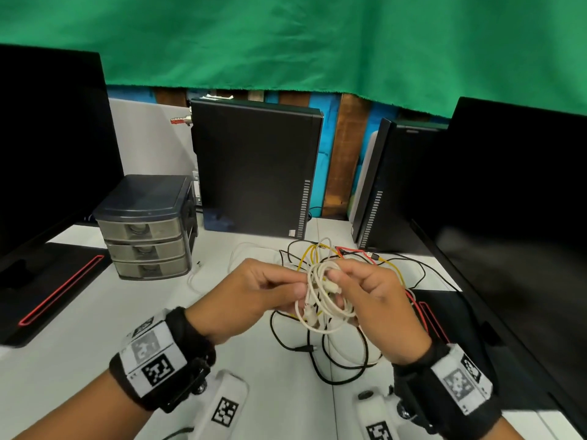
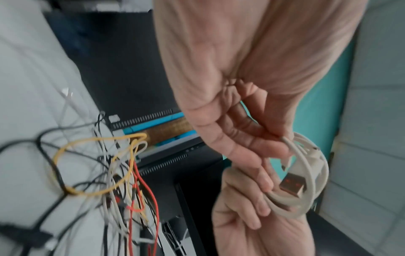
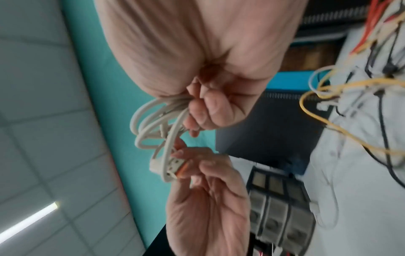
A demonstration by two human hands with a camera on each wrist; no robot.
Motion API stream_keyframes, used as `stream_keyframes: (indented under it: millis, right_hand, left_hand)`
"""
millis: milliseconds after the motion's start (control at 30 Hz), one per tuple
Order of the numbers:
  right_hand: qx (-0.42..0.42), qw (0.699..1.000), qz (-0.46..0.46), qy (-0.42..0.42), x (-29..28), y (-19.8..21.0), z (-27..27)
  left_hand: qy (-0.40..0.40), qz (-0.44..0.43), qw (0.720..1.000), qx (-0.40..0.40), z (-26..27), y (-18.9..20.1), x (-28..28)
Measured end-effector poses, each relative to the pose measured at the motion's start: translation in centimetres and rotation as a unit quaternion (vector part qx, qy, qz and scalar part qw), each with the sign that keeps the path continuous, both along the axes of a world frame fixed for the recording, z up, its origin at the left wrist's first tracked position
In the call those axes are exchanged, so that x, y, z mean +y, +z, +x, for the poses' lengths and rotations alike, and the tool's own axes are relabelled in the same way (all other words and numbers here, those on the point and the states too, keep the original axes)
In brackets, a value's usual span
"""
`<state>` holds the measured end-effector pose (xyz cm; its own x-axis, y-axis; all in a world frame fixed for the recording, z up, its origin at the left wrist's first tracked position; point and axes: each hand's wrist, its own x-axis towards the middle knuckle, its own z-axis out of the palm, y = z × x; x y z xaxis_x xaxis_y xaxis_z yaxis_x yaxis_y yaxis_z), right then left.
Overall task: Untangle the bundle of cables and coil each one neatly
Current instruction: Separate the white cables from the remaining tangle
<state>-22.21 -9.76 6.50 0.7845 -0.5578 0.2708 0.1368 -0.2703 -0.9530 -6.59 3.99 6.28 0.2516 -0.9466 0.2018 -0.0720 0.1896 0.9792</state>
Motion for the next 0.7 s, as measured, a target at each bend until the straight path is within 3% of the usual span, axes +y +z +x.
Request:
stream_keyframes:
  millis: [67,167,267,367,500,700]
  right_hand:
    - [0.001,0.994,0.100,0.046,0.5,-0.1,-0.1]
    - [-0.016,0.984,0.168,0.057,1.8,-0.4,0.1]
    - [-0.036,0.989,0.145,-0.009,2.3,-1.1,0.6]
    - [-0.034,0.994,0.048,-0.088,2.1,-1.9,1.1]
    - [-0.042,0.991,0.029,-0.124,1.7,-2.7,1.5]
    - [-0.044,0.983,-0.008,-0.179,0.2,-3.8,1.7]
  left_hand:
    - [-0.020,0.019,0.994,0.109,-0.5,-0.4,-0.3]
    - [0.001,0.027,0.978,0.209,-1.5,-0.7,-0.7]
    - [0.044,0.035,0.956,0.289,-2.5,-1.0,-1.2]
    - [0.091,0.054,0.944,0.314,-3.1,-1.4,-1.5]
    - [0.115,0.049,0.944,0.306,-4.0,-1.5,-1.6]
    - [0.036,0.030,0.952,0.301,-5.3,-0.7,-1.2]
